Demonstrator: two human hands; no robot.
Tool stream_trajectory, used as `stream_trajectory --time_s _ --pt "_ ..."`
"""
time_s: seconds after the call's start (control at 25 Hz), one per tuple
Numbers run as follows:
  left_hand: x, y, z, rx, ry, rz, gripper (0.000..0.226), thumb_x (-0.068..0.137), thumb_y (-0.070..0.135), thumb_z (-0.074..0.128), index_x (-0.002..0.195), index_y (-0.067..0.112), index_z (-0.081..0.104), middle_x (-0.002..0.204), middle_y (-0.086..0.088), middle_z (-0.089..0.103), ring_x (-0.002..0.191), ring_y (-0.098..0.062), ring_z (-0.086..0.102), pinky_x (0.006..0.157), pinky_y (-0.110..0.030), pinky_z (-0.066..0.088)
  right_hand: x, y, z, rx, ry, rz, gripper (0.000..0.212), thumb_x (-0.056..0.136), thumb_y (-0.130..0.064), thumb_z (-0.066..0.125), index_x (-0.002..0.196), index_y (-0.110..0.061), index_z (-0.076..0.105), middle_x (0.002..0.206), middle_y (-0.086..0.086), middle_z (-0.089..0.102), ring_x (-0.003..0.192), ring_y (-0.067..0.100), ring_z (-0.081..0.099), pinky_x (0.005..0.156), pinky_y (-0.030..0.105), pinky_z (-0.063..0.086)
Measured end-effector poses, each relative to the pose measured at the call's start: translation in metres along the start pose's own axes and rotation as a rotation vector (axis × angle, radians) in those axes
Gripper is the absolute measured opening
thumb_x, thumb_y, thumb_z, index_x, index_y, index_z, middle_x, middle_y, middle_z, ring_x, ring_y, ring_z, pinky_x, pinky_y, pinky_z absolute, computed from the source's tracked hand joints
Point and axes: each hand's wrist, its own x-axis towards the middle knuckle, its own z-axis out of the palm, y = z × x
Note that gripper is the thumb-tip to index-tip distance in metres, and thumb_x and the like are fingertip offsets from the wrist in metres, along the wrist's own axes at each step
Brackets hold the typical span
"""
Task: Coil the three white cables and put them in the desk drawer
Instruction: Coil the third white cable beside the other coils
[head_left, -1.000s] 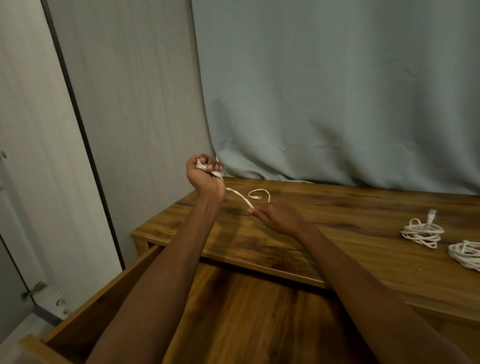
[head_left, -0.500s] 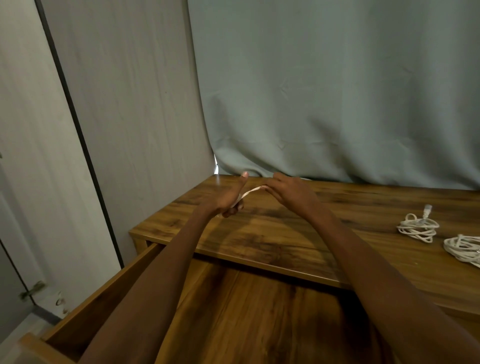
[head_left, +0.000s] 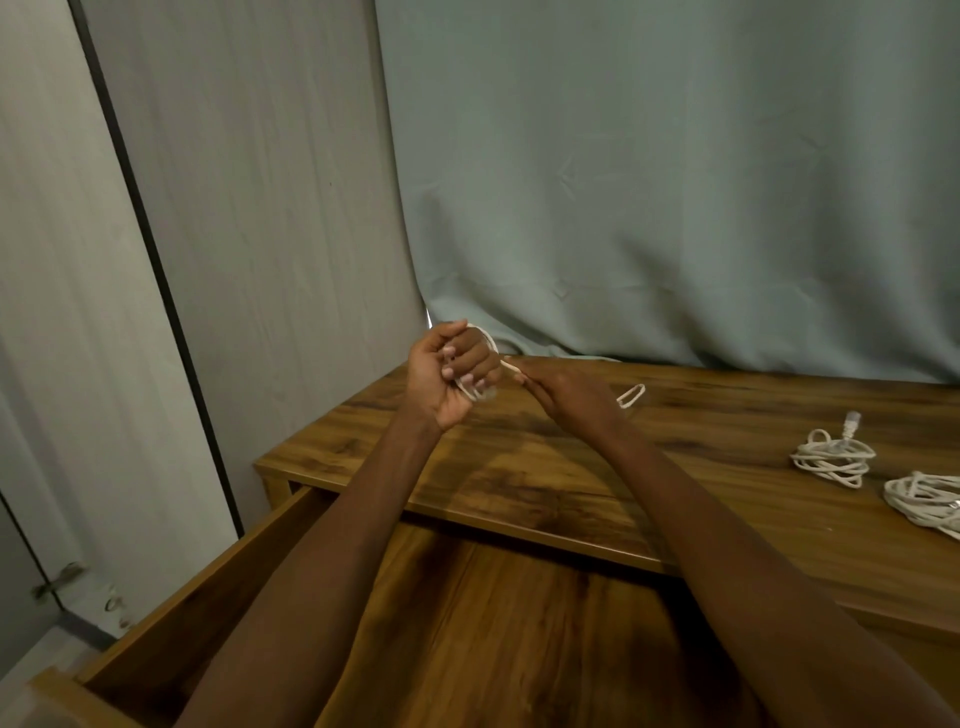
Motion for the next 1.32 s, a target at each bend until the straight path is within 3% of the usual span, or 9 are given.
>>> stream_trajectory --time_s 0.16,0.32,0.44,0.52,0.6,0.76,1.0,1.16,1.32 --pt "0.014 0.004 0.005 -0.030 0.419 0.511 0.036 0.086 0.021 0.042 0.051 0.019 0.038 0.039 0.004 0.030 0.040 -0.016 0.029 0.049 -0.030 0.028 -0.007 -0.017 0.017 0.007 -0.126 -0.069 0.039 0.103 -0.051 0.036 0.107 -0.028 0.067 0.091 0.005 0.075 0.076 0.027 0.068 0.060 0.034 0.045" --pt "0.019 0.015 -0.021 0.171 0.779 0.699 0.036 0.099 0.019 0.043 0.063 0.017 0.040 0.047 0.006 0.038 0.043 -0.011 0.034 0.047 -0.027 0.028 -0.022 -0.023 0.016 0.054 -0.199 -0.133 0.030 0.104 -0.045 0.041 0.106 -0.026 0.063 0.092 0.002 0.073 0.078 0.026 0.066 0.058 0.033 0.042" --pt "-0.001 0.015 -0.062 0.946 1.076 0.574 0.037 0.100 0.029 0.044 0.065 0.018 0.042 0.054 0.006 0.046 0.052 -0.014 0.042 0.056 -0.034 0.034 -0.025 -0.024 0.009 0.054 -0.215 -0.192 0.026 0.104 -0.045 0.038 0.110 -0.030 0.060 0.095 -0.001 0.072 0.078 0.022 0.065 0.059 0.036 0.047" --pt "-0.015 0.006 -0.078 1.496 1.058 0.324 0.046 0.100 0.040 0.040 0.062 0.016 0.044 0.058 -0.001 0.049 0.060 -0.021 0.050 0.063 -0.035 0.037 -0.021 -0.023 0.001 -0.014 -0.149 -0.238 0.029 0.104 -0.047 0.037 0.102 -0.031 0.060 0.088 -0.002 0.071 0.070 0.021 0.064 0.054 0.033 0.041" --pt "-0.021 -0.002 -0.073 1.703 0.929 -0.023 0.064 0.102 0.055 0.029 0.057 0.013 0.049 0.058 -0.004 0.055 0.066 -0.025 0.058 0.068 -0.035 0.041 -0.013 -0.020 -0.006 -0.115 -0.034 -0.264 0.029 0.103 -0.048 0.042 0.098 -0.029 0.063 0.085 -0.005 0.072 0.067 0.020 0.065 0.051 0.029 0.036" --pt "-0.020 -0.002 -0.049 1.339 0.503 -0.510 0.086 0.087 0.085 0.019 0.051 0.011 0.044 0.042 -0.008 0.037 0.040 -0.022 0.035 0.050 -0.031 0.034 -0.003 -0.003 -0.017 -0.134 0.116 -0.179 0.023 0.098 -0.046 0.055 0.104 -0.029 0.070 0.090 -0.007 0.070 0.071 0.019 0.067 0.052 0.027 0.037" --pt "-0.024 0.007 -0.033 0.453 0.050 -0.534 0.053 0.101 0.028 0.043 0.050 0.019 0.033 0.034 0.004 0.025 0.034 -0.013 0.018 0.047 -0.031 0.016 -0.006 0.005 -0.016 -0.027 0.029 -0.107 0.040 0.103 -0.044 0.047 0.142 -0.043 0.049 0.113 -0.009 0.071 0.089 0.013 0.067 0.059 0.025 0.039" --pt "-0.016 -0.004 -0.021 0.105 -0.081 -0.315 0.053 0.100 0.028 0.035 0.048 0.020 0.040 0.033 0.005 0.022 0.037 -0.013 0.021 0.047 -0.028 0.022 -0.004 -0.008 0.002 0.137 -0.071 0.005 0.046 0.105 -0.046 0.036 0.150 -0.046 0.030 0.131 -0.002 0.065 0.108 0.019 0.064 0.081 0.037 0.054" --pt "-0.001 0.002 -0.010 -0.016 0.105 0.174 0.047 0.097 0.030 0.040 0.051 0.023 0.033 0.036 0.006 0.025 0.039 -0.013 0.025 0.049 -0.028 0.027 -0.017 -0.014 0.021 0.153 -0.225 0.125 0.037 0.104 -0.039 0.040 0.140 -0.031 0.045 0.109 0.008 0.070 0.092 0.030 0.066 0.074 0.037 0.051"
